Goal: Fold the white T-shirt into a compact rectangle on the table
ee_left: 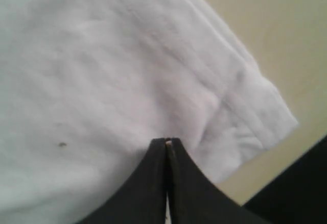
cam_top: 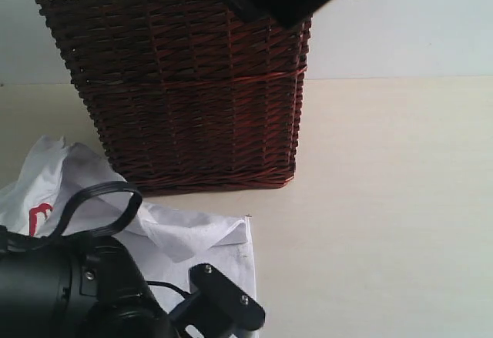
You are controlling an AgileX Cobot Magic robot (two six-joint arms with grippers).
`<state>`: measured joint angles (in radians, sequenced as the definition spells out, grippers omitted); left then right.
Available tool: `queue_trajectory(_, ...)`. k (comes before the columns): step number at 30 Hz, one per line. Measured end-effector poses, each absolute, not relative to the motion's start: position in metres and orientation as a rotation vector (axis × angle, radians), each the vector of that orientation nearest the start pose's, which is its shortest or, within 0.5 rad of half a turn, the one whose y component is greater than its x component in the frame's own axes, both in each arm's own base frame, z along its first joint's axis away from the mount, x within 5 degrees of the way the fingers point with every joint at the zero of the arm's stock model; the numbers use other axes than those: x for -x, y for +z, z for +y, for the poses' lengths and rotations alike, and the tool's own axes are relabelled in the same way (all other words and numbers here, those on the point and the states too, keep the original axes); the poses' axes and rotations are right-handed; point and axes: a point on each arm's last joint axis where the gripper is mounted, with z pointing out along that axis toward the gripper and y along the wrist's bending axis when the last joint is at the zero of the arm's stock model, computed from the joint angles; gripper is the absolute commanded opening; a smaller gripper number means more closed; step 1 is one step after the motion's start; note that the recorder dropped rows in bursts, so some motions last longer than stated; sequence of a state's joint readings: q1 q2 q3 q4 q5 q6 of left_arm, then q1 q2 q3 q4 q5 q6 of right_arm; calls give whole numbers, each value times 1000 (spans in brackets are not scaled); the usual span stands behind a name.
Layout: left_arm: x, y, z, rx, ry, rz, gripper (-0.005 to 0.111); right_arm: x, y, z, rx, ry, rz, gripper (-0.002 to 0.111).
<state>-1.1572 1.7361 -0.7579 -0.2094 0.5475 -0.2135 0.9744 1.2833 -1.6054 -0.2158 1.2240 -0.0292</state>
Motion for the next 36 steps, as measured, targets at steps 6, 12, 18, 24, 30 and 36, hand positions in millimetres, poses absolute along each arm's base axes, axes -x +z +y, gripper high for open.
queue_trajectory(6,-90,121,-251,-1227,-227,2873,0,-150,460,188,1130,185,2078,37)
queue_trajectory(12,-113,132,-250,-1103,-211,2718,0,-150,460,188,1130,187,2078,37)
queue_trajectory(18,-147,113,-231,-967,-38,2789,0,-150,460,188,1130,187,2078,37)
queue_trajectory(24,-124,112,-244,-1187,-62,2769,0,-150,460,188,1131,186,2080,37)
queue_trajectory(30,-92,112,-257,-1312,-115,2751,0,-150,460,188,1131,186,2080,37)
queue_trajectory(36,-90,118,-258,-1253,-165,2752,0,-150,460,188,1131,184,2079,37)
